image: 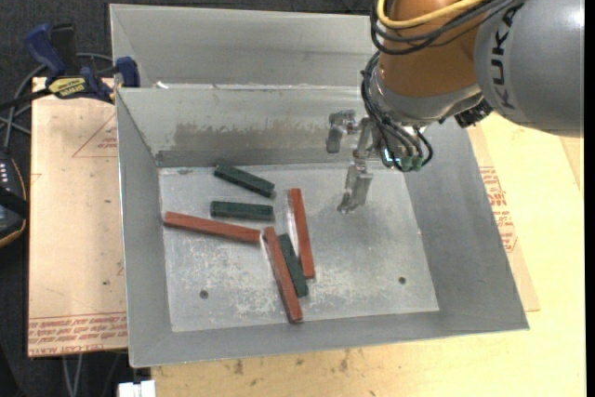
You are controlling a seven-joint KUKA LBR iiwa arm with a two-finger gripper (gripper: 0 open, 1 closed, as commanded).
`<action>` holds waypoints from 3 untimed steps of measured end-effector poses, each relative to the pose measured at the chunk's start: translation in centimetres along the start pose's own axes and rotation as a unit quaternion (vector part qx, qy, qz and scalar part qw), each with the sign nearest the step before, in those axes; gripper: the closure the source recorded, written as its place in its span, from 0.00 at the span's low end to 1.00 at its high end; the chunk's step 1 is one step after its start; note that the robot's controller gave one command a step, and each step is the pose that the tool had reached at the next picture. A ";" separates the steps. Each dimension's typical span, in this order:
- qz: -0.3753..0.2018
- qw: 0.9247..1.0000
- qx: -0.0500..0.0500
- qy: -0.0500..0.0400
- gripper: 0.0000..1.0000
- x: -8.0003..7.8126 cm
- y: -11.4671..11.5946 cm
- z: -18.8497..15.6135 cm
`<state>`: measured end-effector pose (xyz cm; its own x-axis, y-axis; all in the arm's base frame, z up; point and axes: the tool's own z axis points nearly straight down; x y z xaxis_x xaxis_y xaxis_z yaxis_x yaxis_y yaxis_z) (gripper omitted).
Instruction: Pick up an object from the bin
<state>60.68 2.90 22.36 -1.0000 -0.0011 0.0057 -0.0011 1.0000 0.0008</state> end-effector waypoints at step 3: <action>-0.647 0.763 0.002 -0.003 0.00 3.0 3.4 12.4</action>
Offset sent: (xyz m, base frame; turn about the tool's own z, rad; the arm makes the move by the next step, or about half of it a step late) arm -0.0467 0.0545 -0.1536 -0.6543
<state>57.63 6.28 9.98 -0.1625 -0.9867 -0.0028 -0.9867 0.1625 -0.0016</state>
